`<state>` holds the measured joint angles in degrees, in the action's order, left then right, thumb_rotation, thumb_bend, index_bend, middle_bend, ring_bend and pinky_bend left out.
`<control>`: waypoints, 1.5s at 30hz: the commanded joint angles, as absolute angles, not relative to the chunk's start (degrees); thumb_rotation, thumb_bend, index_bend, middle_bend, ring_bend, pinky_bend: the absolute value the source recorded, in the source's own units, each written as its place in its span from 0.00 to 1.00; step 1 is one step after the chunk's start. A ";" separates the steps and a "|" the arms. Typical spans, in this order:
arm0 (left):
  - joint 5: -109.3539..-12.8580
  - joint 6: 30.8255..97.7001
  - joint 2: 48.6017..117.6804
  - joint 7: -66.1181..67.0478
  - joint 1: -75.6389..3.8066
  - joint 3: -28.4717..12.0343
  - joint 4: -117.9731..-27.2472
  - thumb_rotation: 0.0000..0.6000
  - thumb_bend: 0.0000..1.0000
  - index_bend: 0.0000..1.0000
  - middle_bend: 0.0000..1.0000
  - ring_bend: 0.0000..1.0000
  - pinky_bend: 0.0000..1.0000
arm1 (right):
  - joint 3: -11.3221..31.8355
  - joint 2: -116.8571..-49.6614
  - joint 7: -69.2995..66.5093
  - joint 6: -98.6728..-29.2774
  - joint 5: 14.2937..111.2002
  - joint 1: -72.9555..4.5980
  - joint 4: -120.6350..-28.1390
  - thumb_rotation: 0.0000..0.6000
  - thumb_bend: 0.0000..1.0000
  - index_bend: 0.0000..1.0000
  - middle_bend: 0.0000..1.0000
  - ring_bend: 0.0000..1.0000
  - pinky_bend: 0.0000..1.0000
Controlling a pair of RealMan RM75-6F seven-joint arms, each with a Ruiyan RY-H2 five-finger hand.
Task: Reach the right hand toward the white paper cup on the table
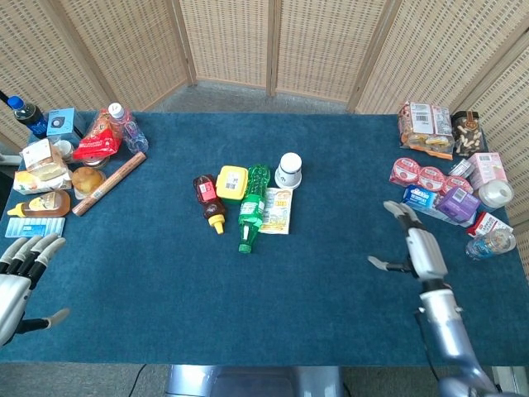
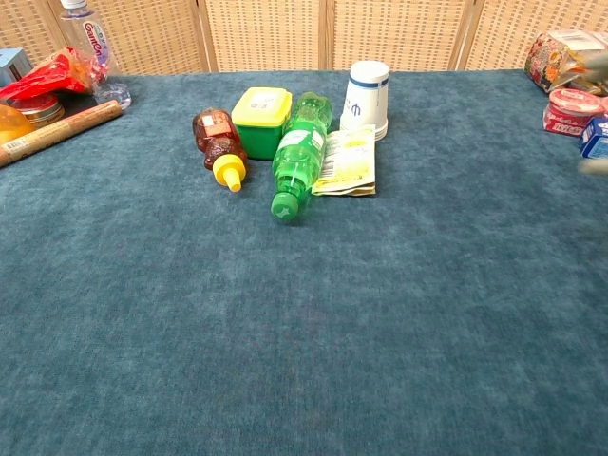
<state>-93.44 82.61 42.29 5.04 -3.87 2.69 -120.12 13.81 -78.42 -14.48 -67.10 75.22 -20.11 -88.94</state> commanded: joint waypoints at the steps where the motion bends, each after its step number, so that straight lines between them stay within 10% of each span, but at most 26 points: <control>1: -92.77 82.17 42.47 5.04 -4.11 2.50 -119.85 1.00 0.00 0.00 0.00 0.00 0.00 | 16.82 -82.48 -12.42 -63.07 71.78 -24.72 -84.20 1.00 0.00 0.05 0.06 0.00 0.13; 45: -85.89 78.78 44.42 5.31 -5.99 0.98 -116.84 1.00 0.00 0.00 0.00 0.00 0.00 | 34.32 -111.31 -11.89 -40.79 48.41 -56.69 -38.32 1.00 0.00 0.00 0.00 0.00 0.00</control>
<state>-85.91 78.80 44.41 5.31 -5.99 0.99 -116.87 34.01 -110.92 -12.20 -41.15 48.79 -56.25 -38.60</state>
